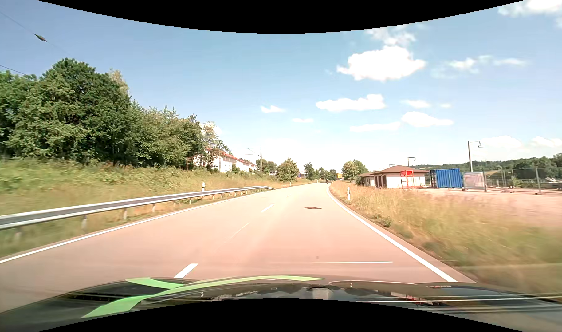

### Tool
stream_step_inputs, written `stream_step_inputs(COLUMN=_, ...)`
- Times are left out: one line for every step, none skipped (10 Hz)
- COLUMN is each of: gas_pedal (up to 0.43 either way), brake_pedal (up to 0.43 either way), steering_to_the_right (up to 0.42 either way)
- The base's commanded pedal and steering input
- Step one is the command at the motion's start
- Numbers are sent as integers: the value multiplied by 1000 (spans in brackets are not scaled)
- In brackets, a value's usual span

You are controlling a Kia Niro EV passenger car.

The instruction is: Follow the waypoints while adhering to traffic rules and regulations

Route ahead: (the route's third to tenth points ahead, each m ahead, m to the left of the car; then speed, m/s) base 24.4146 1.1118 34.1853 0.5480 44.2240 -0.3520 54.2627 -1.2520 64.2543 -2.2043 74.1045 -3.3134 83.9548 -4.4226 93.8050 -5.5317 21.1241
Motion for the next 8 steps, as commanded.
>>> stream_step_inputs(gas_pedal=220, brake_pedal=0, steering_to_the_right=14)
stream_step_inputs(gas_pedal=220, brake_pedal=0, steering_to_the_right=15)
stream_step_inputs(gas_pedal=220, brake_pedal=0, steering_to_the_right=15)
stream_step_inputs(gas_pedal=220, brake_pedal=0, steering_to_the_right=14)
stream_step_inputs(gas_pedal=220, brake_pedal=0, steering_to_the_right=15)
stream_step_inputs(gas_pedal=220, brake_pedal=0, steering_to_the_right=14)
stream_step_inputs(gas_pedal=220, brake_pedal=0, steering_to_the_right=15)
stream_step_inputs(gas_pedal=228, brake_pedal=0, steering_to_the_right=14)
